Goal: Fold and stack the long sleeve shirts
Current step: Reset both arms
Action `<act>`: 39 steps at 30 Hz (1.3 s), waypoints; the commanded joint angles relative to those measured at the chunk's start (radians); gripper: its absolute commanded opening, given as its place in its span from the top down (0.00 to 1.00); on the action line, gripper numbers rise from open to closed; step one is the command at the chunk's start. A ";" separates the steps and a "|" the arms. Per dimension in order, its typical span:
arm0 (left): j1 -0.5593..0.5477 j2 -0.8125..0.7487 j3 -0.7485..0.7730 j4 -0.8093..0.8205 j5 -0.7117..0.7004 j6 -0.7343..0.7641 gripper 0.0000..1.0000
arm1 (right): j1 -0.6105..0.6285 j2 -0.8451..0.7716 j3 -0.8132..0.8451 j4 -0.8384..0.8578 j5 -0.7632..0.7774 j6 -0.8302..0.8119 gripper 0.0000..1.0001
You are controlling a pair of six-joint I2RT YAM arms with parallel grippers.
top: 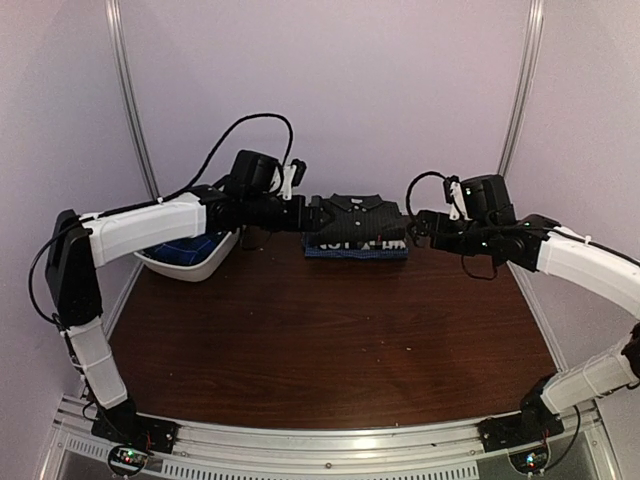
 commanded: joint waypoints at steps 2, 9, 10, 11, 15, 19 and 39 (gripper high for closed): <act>0.008 -0.169 -0.107 0.026 -0.092 0.036 0.02 | -0.006 -0.080 -0.031 0.028 0.038 -0.014 0.00; 0.008 -0.336 -0.267 0.034 -0.151 0.018 0.02 | -0.006 -0.177 -0.090 0.070 0.059 -0.023 0.00; 0.008 -0.353 -0.288 0.034 -0.154 0.012 0.02 | -0.006 -0.188 -0.097 0.076 0.060 -0.024 0.00; 0.008 -0.370 -0.311 0.035 -0.157 0.008 0.02 | -0.006 -0.197 -0.104 0.081 0.061 -0.024 0.00; 0.008 -0.414 -0.359 0.045 -0.167 -0.012 0.02 | -0.006 -0.221 -0.128 0.098 0.072 -0.024 0.00; 0.008 -0.428 -0.370 0.048 -0.170 -0.015 0.02 | -0.007 -0.236 -0.134 0.118 0.073 -0.027 0.00; 0.008 -0.440 -0.375 0.051 -0.170 -0.012 0.02 | -0.006 -0.272 -0.169 0.155 0.081 -0.012 0.00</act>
